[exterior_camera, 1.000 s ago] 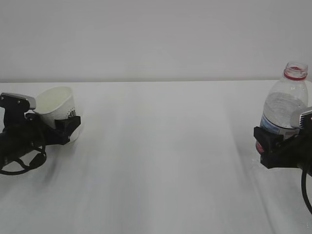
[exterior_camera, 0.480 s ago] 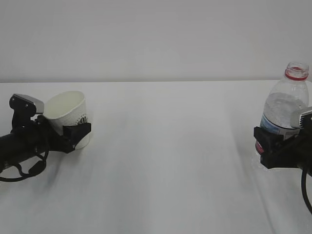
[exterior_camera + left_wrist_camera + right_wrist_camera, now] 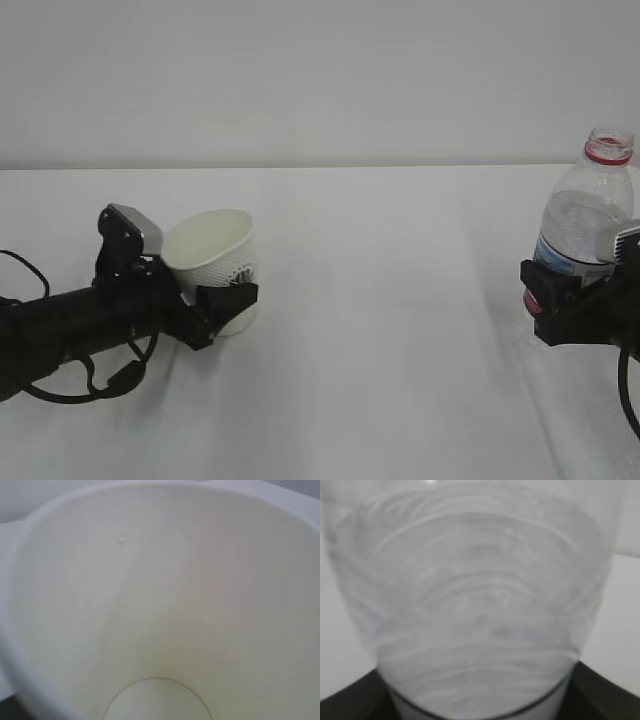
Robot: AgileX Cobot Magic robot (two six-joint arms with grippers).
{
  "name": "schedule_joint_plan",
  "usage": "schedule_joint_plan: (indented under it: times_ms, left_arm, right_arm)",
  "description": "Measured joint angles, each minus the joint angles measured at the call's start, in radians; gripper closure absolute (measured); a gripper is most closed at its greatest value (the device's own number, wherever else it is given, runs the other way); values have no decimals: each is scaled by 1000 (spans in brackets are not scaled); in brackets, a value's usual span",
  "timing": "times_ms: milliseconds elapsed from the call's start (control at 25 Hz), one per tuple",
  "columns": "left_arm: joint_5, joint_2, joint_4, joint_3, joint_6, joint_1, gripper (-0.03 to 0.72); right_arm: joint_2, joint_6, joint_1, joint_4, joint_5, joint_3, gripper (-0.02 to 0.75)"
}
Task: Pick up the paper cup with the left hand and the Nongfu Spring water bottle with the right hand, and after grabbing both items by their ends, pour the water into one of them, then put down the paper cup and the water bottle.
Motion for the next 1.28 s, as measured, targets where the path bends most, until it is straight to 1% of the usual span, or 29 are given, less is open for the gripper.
schedule_joint_plan:
  times_ms: [120, 240, 440, 680, 1000, 1280]
  left_arm:
    - [0, 0, 0, 0, 0, -59, 145]
    - [0, 0, 0, 0, 0, -102, 145]
    - [2, -23, 0, -1, 0, -148, 145]
    - [2, -34, 0, -45, 0, -204, 146]
    - [2, -34, 0, -97, -2, -314, 146]
    - [7, -34, 6, -99, -2, -396, 146]
  right_arm:
    - [0, 0, 0, 0, 0, 0, 243]
    - [0, 0, 0, 0, 0, 0, 243]
    - [0, 0, 0, 0, 0, 0, 243]
    - [0, 0, 0, 0, 0, 0, 243]
    - [0, 0, 0, 0, 0, 0, 243]
    - [0, 0, 0, 0, 0, 0, 243]
